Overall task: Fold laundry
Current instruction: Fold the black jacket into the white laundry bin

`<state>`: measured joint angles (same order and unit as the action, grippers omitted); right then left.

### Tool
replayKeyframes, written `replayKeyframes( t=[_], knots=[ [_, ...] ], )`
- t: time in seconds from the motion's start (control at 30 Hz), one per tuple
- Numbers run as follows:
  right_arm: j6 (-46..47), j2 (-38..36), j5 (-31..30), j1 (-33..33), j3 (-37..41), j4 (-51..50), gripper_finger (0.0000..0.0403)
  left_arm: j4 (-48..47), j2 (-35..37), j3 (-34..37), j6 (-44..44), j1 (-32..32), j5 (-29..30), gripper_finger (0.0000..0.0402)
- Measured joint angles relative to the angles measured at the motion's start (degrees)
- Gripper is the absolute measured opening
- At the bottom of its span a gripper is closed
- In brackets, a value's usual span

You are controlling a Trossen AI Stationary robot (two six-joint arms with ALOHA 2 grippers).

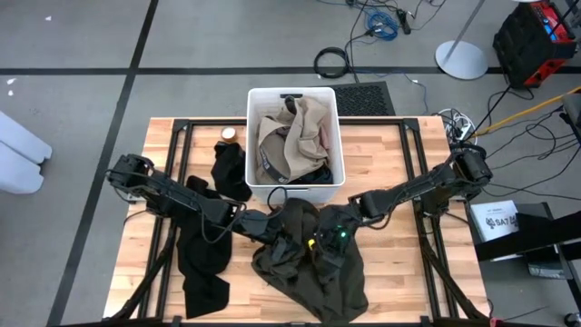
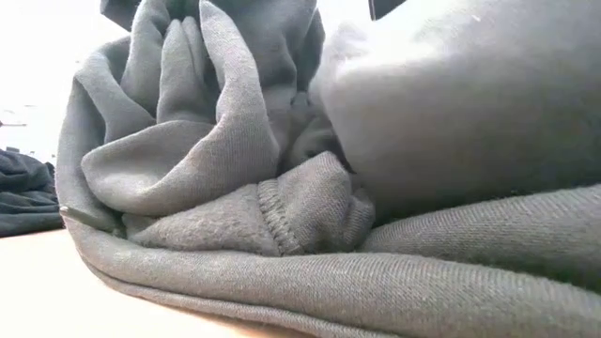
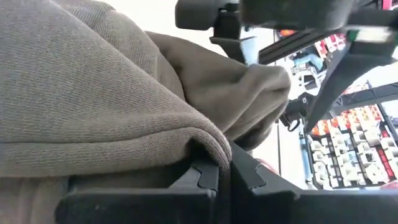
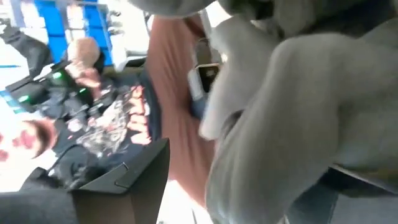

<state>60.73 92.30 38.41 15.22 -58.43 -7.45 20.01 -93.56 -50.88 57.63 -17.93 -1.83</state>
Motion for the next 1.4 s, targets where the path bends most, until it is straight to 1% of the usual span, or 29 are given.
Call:
replayKeyframes(
  t=[0.07,0.17,0.27,0.37,0.5,0.6,0.67,0.73,0.83,0.9,1.0,1.1,1.2,1.27,1.33,1.4],
  knots=[
    [-0.2,-0.5,1.1,-1.3,-0.3,-1.0,0.0247,0.0,0.0,0.0,0.0,0.0,0.0,0.0011],
    [-3.1,-1.1,0.4,-3.3,-2.0,-2.8,0.0242,0.0,0.0,0.0,0.0,-0.1,0.0,0.0011],
    [-8.1,-2.0,-1.4,-5.0,-5.8,-9.1,0.024,0.0,0.0,0.0,0.0,-0.1,0.0,0.0011],
    [-14.4,-2.4,-7.1,-6.4,-12.0,-22.5,0.024,-0.2,0.0,0.1,0.0,-0.1,-0.1,0.0011],
    [-20.5,-2.5,-18.1,-7.0,-21.7,-41.1,0.024,-0.2,0.0,0.1,0.0,-0.1,-0.5,0.0011],
    [-24.3,-2.5,-25.3,-4.0,-27.3,-50.0,0.0239,-0.2,0.0,0.1,-0.1,-0.1,-1.0,0.0011],
    [-24.4,-2.6,-27.7,-0.2,-28.8,-53.3,0.0239,-0.2,0.0,0.1,-0.1,-0.1,-1.1,0.0011],
    [-22.6,-2.6,-30.1,4.3,-28.9,-54.5,0.0239,-0.2,0.0,0.1,-0.2,-0.1,-1.1,0.0011],
    [-18.3,-1.8,-36.6,12.1,-28.6,-56.2,0.0239,-0.3,0.0,0.1,-1.2,-0.1,-1.1,0.0011],
    [-14.8,-1.1,-38.6,17.0,-27.5,-55.9,0.0239,-0.8,0.0,0.1,-1.2,-0.1,-1.1,0.0011],
    [-9.8,0.4,-40.3,24.1,-25.5,-53.4,0.0239,-1.4,0.0,0.1,-1.2,-0.1,-1.1,0.0011],
    [-8.9,3.1,-43.5,30.3,-23.5,-48.1,0.0239,-1.3,0.0,0.1,-1.2,-0.1,-1.1,0.0011],
    [-10.9,7.1,-46.8,34.2,-22.1,-42.4,0.0239,-1.2,0.0,0.1,-1.0,0.1,-1.1,0.0011],
    [-11.8,10.1,-47.5,35.6,-22.0,-40.3,0.0239,-1.2,0.0,0.1,-1.0,0.3,-1.1,0.0011],
    [-11.9,13.1,-46.7,36.3,-22.0,-38.8,0.0239,-1.2,0.0,0.1,-1.0,0.3,-1.1,0.0011],
    [-11.2,15.6,-43.8,36.3,-22.0,-37.5,0.0239,-1.3,0.0,0.1,-1.0,0.3,-1.1,0.0011]
  ],
)
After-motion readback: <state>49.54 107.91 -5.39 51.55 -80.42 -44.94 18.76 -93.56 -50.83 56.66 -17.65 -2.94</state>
